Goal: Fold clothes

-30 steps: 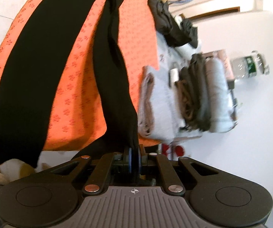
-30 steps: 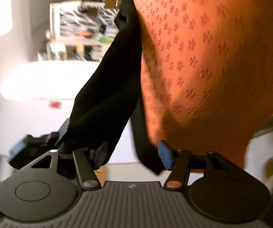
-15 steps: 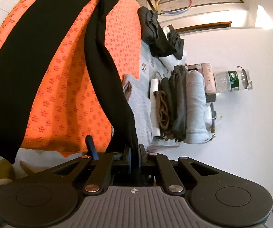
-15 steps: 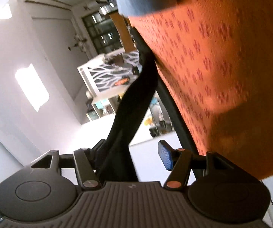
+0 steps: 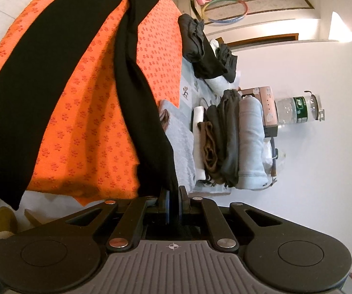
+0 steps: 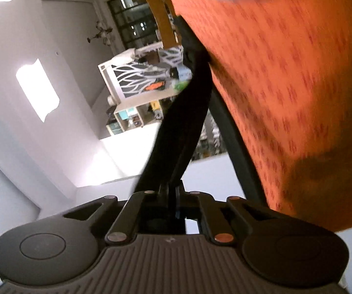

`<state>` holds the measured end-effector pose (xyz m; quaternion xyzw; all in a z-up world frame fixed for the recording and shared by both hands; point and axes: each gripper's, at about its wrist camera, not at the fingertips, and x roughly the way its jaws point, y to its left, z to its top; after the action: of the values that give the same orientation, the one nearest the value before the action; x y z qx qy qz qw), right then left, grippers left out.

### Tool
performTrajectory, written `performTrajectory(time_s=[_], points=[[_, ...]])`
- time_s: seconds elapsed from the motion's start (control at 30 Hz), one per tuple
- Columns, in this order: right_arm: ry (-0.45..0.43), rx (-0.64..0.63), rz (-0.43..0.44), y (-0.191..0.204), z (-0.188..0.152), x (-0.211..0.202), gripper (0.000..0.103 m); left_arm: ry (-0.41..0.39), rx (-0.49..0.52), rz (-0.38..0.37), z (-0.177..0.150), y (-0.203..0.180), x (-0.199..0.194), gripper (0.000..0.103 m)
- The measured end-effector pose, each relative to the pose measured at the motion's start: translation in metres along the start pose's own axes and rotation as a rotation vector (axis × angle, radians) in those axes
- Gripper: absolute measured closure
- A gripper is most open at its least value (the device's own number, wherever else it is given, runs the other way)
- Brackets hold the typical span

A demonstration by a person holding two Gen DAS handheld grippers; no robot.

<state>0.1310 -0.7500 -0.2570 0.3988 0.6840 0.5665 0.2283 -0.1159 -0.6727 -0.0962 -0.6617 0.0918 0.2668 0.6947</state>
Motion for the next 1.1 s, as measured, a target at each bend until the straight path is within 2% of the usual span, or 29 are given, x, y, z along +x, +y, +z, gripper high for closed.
performTrajectory(time_s=[0.17,0.3,0.4,0.47,0.57,0.63,0.7,0.77,0.8,0.83,0.9,1.0,1.1], points=[[-0.017,-0.177,-0.084,0.074,0.018,-0.021,0.098,0.037,-0.013,0.004,-0.008,0.013,0.006,0.094],[0.003,-0.376,-0.229,0.137,0.025,-0.025,0.098,0.102,0.004,0.045,-0.020,0.022,0.019,0.095],[0.022,-0.481,-0.384,0.159,0.025,-0.028,0.098,0.130,0.012,0.105,-0.027,0.032,0.024,0.096],[0.029,-0.506,-0.491,0.158,0.026,-0.033,0.098,0.140,0.016,0.151,-0.031,0.040,0.026,0.096],[0.021,-0.505,-0.652,0.144,0.026,-0.041,0.098,0.110,0.046,0.192,-0.031,0.039,0.016,0.095],[0.004,-0.496,-0.718,0.134,0.024,-0.043,0.098,0.081,0.083,0.220,-0.029,0.036,0.005,0.095],[-0.023,-0.493,-0.782,0.125,0.021,-0.047,0.096,0.057,0.119,0.244,-0.025,0.033,-0.005,0.091],[-0.052,-0.512,-0.853,0.123,0.017,-0.049,0.092,0.036,0.163,0.269,-0.018,0.031,-0.017,0.080],[-0.067,-0.535,-0.892,0.126,0.013,-0.047,0.088,0.028,0.188,0.281,-0.013,0.029,-0.022,0.077],[-0.082,-0.559,-0.930,0.128,0.010,-0.046,0.079,0.020,0.213,0.292,-0.008,0.028,-0.027,0.076],[-0.094,-0.615,-0.991,0.131,0.001,-0.041,0.073,0.015,0.256,0.303,0.007,0.028,-0.037,0.073],[-0.107,-0.692,-1.092,0.138,-0.016,-0.029,0.073,0.018,0.334,0.319,0.031,0.028,-0.053,0.064],[-0.133,-0.753,-1.173,0.147,-0.037,-0.020,0.073,0.058,0.466,0.346,0.063,0.028,-0.071,0.056]])
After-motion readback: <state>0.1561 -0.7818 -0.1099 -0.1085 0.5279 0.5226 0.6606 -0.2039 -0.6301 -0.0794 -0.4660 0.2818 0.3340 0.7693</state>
